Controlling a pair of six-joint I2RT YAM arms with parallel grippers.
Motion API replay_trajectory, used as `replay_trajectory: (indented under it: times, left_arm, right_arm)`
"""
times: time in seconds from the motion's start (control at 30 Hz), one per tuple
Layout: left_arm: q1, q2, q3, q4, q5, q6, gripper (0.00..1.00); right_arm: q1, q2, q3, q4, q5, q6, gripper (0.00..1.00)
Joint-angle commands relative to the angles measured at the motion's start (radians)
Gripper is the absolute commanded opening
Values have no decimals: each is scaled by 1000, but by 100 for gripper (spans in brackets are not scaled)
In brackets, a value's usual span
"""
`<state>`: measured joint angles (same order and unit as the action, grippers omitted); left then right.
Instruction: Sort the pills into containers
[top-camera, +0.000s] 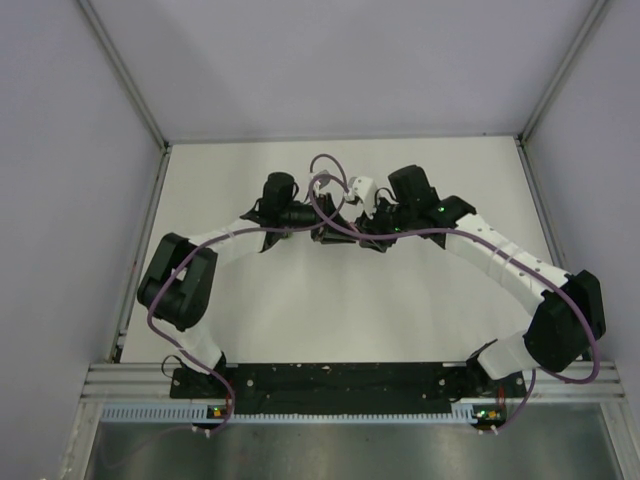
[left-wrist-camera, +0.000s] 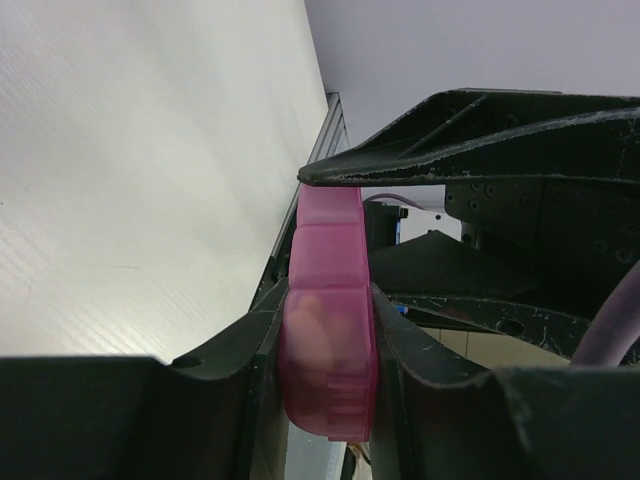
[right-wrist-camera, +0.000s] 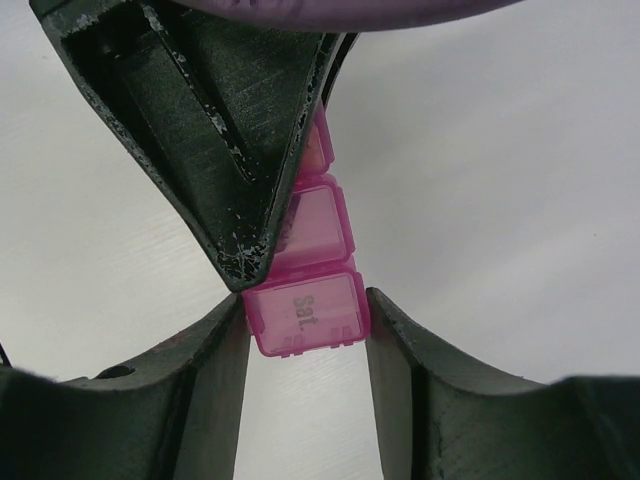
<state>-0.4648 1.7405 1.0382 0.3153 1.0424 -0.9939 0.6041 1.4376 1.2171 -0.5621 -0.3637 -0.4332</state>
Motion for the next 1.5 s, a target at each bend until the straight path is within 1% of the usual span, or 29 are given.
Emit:
replay_trajectory:
  times: [0.0, 0.23, 0.37, 0.43, 0.5, 0.6, 0.73, 0.87, 1.0, 1.13, 1.3, 1.4, 1.47]
  left_arm:
    - [-6, -12, -18, 134, 11, -40, 0]
    - [18, -24, -33, 165, 15, -52, 0]
    - [34, -33, -44, 185, 22, -54, 0]
    - [46, -39, -50, 195, 27, -54, 0]
    - [57, -45, -58, 215, 39, -55, 0]
    - [69, -61, -64, 243, 60, -49, 0]
    - [68, -94, -64, 223, 88, 18, 0]
    - [66, -127, -61, 177, 102, 76, 0]
    - [60, -144, -47, 131, 104, 113, 0]
    - [43, -144, -38, 125, 99, 121, 0]
    - [23, -127, -18, 125, 97, 118, 0]
    - [15, -121, -15, 143, 99, 104, 0]
    - [12, -118, -15, 148, 100, 101, 0]
  right_arm:
    - [3, -16, 9, 54, -26, 21, 49]
    - [2, -37, -10, 67, -24, 30, 77]
    - [-1, -58, -10, 67, -30, 48, 80]
    - [-16, -71, -4, 67, -44, 66, 81]
    - [-47, -80, 7, 68, -93, 99, 81]
    - [-125, -80, 35, 68, -203, 160, 81]
    - [-196, -62, 61, 68, -374, 226, 80]
    - [-227, -36, 70, 71, -480, 254, 79]
    - [-227, -10, 68, 87, -560, 275, 79]
    - [-227, 18, 71, 97, -612, 292, 78]
    - [-227, 43, 53, 117, -650, 309, 74]
    - [-227, 61, 36, 131, -662, 312, 70]
    - [-227, 73, 29, 137, -675, 315, 65]
